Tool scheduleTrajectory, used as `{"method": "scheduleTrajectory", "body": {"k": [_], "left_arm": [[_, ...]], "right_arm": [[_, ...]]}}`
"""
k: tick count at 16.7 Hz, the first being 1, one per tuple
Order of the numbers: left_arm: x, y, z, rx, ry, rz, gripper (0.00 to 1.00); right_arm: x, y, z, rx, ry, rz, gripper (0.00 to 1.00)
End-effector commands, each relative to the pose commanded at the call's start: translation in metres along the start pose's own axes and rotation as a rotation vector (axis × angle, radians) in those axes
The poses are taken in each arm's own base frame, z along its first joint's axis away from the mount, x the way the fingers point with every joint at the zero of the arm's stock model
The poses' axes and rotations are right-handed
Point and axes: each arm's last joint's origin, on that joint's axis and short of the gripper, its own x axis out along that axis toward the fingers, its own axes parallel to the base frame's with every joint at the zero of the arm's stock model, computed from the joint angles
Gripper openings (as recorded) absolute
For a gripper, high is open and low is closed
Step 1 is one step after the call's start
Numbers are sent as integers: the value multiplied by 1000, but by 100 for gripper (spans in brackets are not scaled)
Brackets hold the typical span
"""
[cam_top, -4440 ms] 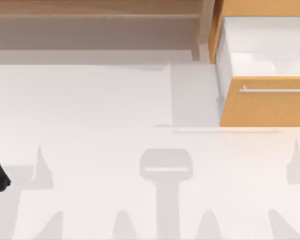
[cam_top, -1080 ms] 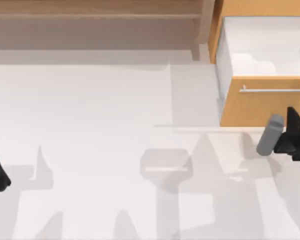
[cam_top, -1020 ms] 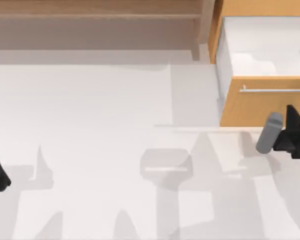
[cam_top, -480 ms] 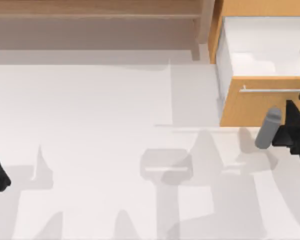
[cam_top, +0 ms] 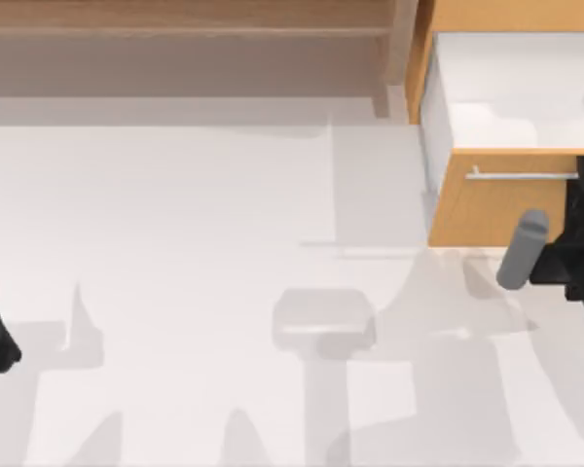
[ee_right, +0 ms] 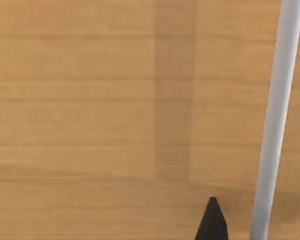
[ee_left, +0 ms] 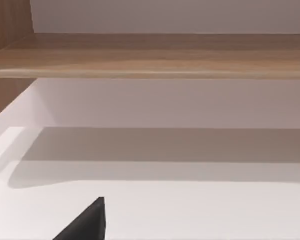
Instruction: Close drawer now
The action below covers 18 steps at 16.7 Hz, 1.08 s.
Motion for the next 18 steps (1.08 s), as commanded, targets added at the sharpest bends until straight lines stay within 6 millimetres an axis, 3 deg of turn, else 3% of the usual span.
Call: {"method": "scheduleTrajectory", "body": {"k": [2, 3, 12, 18], "left_arm": [[0, 0, 0, 0, 0, 0, 100], [0, 0, 0, 0, 0, 0, 100], [0, 0, 0, 0, 0, 0, 100], [0, 0, 0, 0, 0, 0, 100]], "right_arm": [[0, 0, 0, 0, 0, 0, 2], [0, 0, 0, 0, 0, 0, 0], [0, 1, 0, 2, -1, 5, 0], [38, 2, 1, 2, -2, 6, 0]]}}
